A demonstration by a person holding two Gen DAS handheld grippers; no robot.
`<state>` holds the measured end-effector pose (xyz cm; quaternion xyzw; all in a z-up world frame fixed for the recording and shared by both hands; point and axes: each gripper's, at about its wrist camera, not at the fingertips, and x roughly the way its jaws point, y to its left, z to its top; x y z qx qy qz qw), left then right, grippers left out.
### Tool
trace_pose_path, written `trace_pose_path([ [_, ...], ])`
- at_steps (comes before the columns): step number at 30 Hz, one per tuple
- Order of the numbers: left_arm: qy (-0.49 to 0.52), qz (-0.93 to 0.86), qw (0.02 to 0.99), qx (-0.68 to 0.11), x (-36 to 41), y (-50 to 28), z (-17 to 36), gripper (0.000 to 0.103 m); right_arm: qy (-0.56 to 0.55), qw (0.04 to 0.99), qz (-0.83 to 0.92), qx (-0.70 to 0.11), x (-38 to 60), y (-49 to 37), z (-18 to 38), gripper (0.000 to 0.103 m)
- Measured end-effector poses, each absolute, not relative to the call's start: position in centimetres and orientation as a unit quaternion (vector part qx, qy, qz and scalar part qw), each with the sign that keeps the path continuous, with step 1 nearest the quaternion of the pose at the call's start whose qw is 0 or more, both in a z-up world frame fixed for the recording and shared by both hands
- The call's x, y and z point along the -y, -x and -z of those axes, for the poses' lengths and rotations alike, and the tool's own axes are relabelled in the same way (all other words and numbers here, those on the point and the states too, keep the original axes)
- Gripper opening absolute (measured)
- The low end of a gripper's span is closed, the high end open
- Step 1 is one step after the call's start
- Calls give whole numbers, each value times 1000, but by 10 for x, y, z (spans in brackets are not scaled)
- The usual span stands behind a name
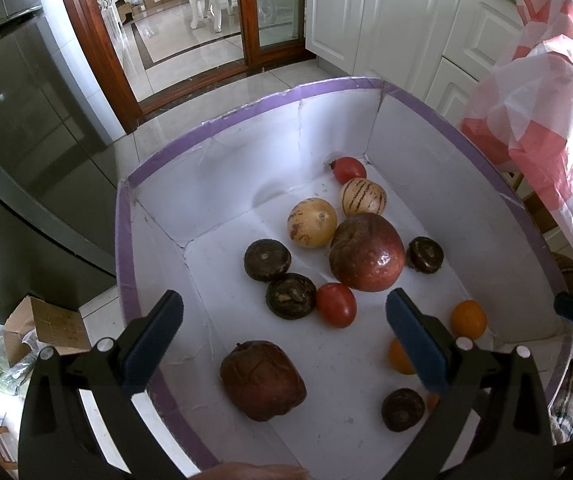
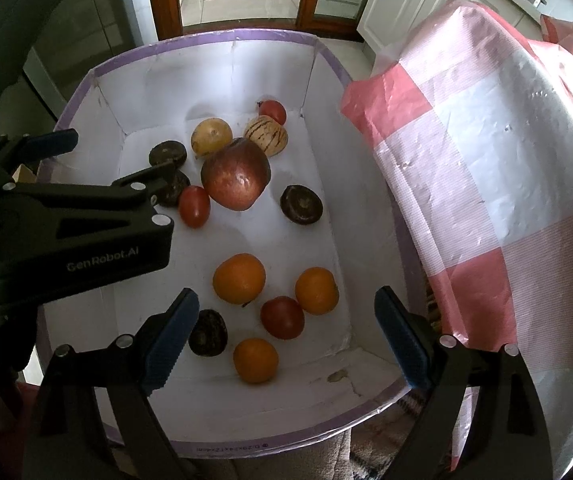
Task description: Organize fruits
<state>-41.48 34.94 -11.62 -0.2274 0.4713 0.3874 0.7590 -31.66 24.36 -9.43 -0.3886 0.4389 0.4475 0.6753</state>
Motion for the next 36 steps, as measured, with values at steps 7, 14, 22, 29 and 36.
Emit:
trace_pose_path([
  [7,226,-387,759,-472,-350,415,116,102,390,674,-448,-440,-242,317,94,87],
  [14,226,-386,759,-472,-351,414,117,102,390,673,-448,-440,-242,317,94,87],
  [22,226,-386,759,-473,-351,414,116,102,391,672,-449,-440,-242,317,95,87],
  [29,227,-387,759,-473,-352,414,116,102,391,672,-448,-441,-242,316,94,86],
  [36,214,-400,759,-467,-351,416,118,102,390,673,-450,-440,-239,317,95,87],
])
